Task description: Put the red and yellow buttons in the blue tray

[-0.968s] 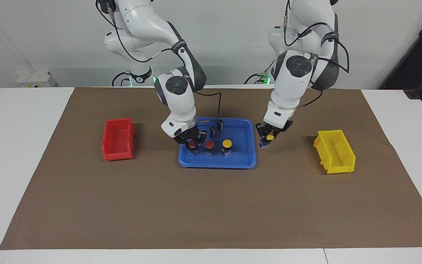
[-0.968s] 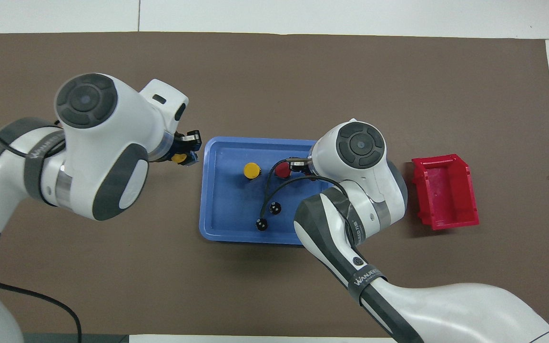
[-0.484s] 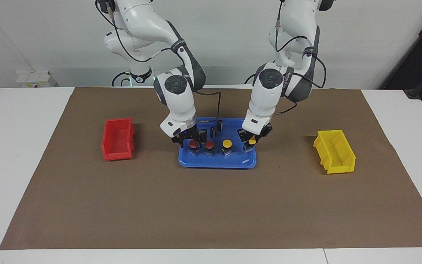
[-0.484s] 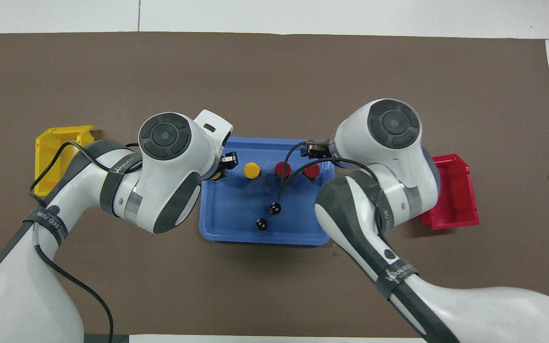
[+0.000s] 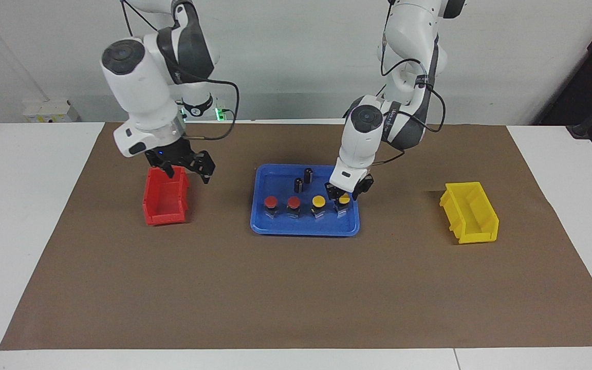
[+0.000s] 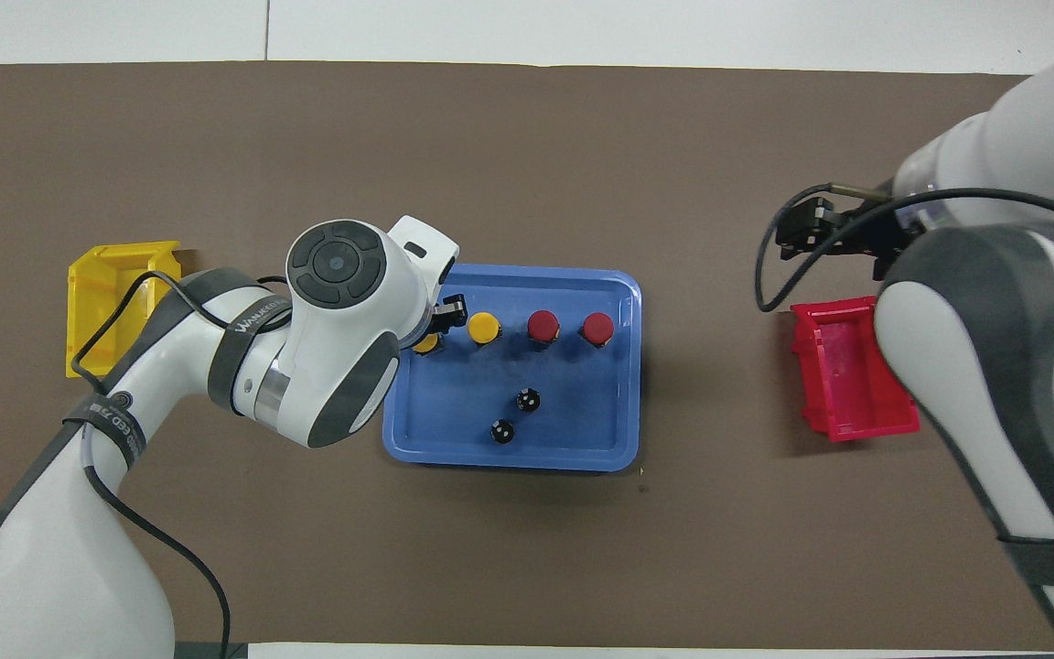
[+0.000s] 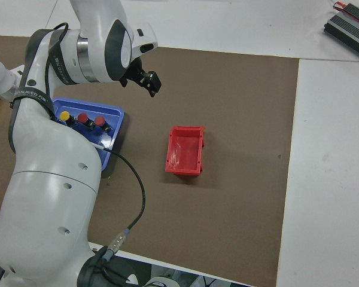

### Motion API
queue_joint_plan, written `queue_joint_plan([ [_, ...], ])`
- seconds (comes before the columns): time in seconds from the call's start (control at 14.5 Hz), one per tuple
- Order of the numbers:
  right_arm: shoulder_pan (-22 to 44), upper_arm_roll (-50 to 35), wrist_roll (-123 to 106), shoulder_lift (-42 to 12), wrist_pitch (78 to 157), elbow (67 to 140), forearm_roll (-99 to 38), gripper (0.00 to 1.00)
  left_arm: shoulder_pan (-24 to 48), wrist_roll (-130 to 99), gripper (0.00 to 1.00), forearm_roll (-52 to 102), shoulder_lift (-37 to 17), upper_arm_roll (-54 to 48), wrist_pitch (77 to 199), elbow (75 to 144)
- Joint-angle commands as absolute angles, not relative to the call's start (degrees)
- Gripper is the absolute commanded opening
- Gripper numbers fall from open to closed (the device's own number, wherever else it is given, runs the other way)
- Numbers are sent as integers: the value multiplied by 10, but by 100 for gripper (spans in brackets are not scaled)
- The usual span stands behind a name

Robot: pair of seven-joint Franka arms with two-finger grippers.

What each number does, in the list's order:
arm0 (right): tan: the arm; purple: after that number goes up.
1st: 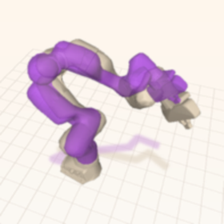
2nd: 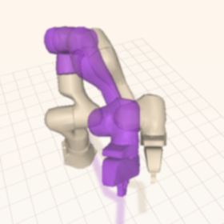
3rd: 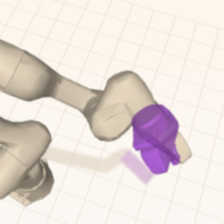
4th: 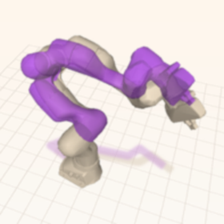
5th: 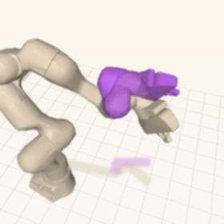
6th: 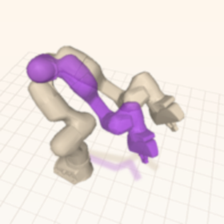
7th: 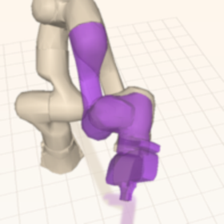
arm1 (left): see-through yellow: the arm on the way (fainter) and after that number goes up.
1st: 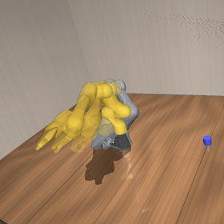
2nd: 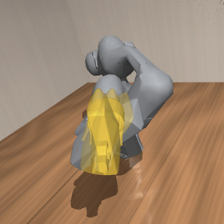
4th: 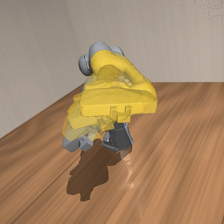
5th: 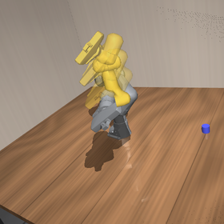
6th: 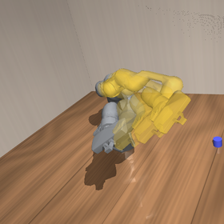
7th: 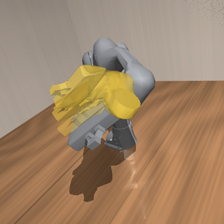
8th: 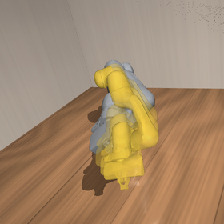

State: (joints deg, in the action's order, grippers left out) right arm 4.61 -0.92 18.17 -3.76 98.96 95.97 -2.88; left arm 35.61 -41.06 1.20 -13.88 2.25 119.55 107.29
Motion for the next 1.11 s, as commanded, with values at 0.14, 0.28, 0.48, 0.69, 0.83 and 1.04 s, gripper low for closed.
queue_joint_plan([
  [0.14, -20, 5, 28, 5, 917, 942, -4, 100, 286, -293, 100, 11, -88, 36, 1048, 977],
  [0.28, 9, 70, -20, 11, 894, 933, -4, 100, 235, -238, 100, 11, -54, 35, 1022, 983],
  [0.48, 7, 81, -48, 12, 889, 933, -4, 100, 148, -103, 100, 11, -15, 36, 961, 980],
  [0.69, 10, 76, -47, 8, 891, 926, -4, 100, 84, -1, 100, 10, 7, 36, 941, 971],
  [0.83, 16, 76, -47, 11, 889, 926, -3, 100, 65, 38, 100, 11, 11, 38, 916, 941],
  [1.04, 27, 75, -51, 11, 887, 925, 27, 100, 47, 68, 100, 9, 11, 36, 909, 925],
])
